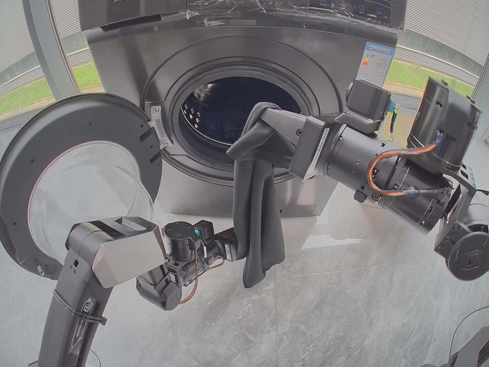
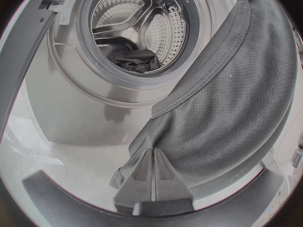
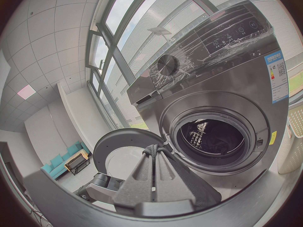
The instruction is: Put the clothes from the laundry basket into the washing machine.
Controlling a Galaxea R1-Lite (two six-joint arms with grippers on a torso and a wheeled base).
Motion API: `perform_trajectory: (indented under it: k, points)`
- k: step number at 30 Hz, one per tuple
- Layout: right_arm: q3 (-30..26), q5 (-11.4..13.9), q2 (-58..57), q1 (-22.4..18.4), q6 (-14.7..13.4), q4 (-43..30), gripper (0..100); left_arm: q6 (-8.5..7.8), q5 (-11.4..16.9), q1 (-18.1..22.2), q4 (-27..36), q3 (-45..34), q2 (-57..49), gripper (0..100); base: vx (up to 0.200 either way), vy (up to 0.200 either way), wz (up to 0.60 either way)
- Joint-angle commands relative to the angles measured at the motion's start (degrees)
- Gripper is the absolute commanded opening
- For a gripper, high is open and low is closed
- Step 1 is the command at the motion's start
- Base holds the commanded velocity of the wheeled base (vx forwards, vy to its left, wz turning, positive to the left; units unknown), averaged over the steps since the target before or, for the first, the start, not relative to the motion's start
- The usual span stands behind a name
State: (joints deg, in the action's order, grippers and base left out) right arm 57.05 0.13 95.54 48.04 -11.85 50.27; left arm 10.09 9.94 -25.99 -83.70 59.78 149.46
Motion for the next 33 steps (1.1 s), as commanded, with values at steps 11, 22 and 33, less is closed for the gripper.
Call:
perform_trajectory:
  k: [11, 22, 33]
  points:
    - [-1.5, 0.1, -1.9, -1.0, 0.0, -0.1, 0, 0.19, -0.1, 4.1, -4.5, -7.0, -7.2, 0, 0.000, 0.000, 0.00]
    - [-1.6, 0.1, -1.8, -1.0, 0.1, -0.1, 0, -0.07, -0.1, 3.7, -4.7, -8.9, -5.6, 0, 0.000, 0.000, 0.00]
    - [-1.2, 0.1, -1.8, -0.7, 0.1, -0.1, 0, 0.10, 0.1, 3.1, -4.6, -7.1, -2.5, 100, 0.000, 0.000, 0.00]
